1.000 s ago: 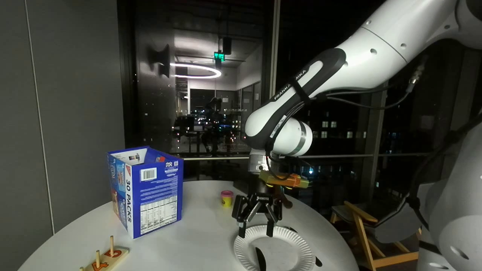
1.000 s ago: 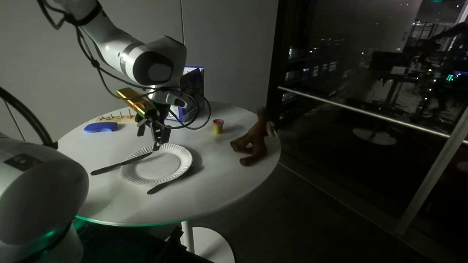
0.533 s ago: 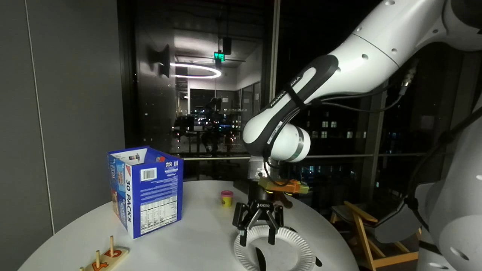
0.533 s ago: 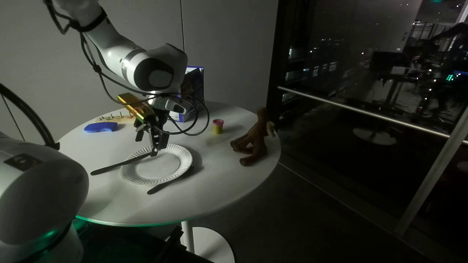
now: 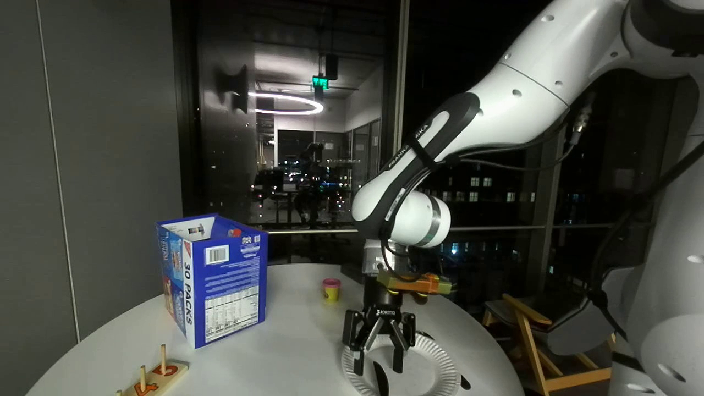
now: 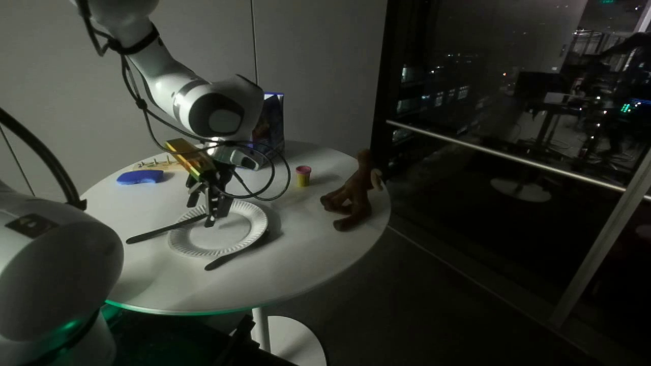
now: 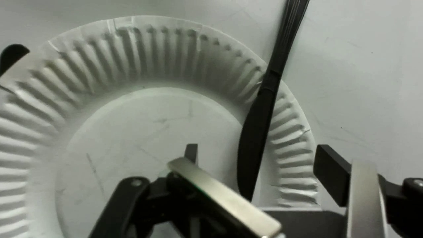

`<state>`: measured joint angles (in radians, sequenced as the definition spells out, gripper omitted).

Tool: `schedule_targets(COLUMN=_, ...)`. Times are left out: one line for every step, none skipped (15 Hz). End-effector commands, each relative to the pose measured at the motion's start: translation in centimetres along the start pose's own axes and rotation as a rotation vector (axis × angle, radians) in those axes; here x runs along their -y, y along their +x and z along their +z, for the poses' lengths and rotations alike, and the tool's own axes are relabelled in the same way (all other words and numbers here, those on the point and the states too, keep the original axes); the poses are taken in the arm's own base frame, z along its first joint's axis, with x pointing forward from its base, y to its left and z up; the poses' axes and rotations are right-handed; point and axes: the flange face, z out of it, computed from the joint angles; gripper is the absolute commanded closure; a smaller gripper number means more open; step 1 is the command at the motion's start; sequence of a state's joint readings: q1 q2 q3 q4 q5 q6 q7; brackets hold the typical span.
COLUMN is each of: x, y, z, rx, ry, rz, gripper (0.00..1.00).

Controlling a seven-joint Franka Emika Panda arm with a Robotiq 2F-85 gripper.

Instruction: Put the radish in the blue box then put the knife and spoon on the white plate.

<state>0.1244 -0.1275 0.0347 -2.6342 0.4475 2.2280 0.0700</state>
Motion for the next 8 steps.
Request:
schedule_targets(x=-0.09, y=0.26, z=0.62, rx=0.000, ry=0.016, rz=-0.007, gripper=0.42)
schedule_targets(x=-0.11, y=0.31, z=0.75, rx=0.003, ry=0.013, rz=-0.006, gripper=0.49)
schedule_targets(x=-0.12, y=0.30, z=0.88, rx=0.006, ry=0.010, rz=-0.006, gripper=0.56)
schedule_targets(x=-0.12, y=0.33, z=1.00, rx=0.009, ry=0.006, rz=-0.004, gripper=0.64)
schedule_targets(x=-0.04, y=0.28, z=1.07, rx=0.013, ry=-0.005, rz=0.002, gripper=0.73)
schedule_targets(x=0.08, y=0.13, z=1.03, rx=0.015, ry=-0.017, rz=0.008, gripper=0.77)
schedule_targets(x=0.25, y=-0.07, z=0.99, rx=0.013, ry=-0.027, rz=0.013, gripper=0.85)
schedule_targets(x=0.48, y=-0.41, z=0.94, rx=0.015, ry=-0.042, rz=0.019, gripper=0.90)
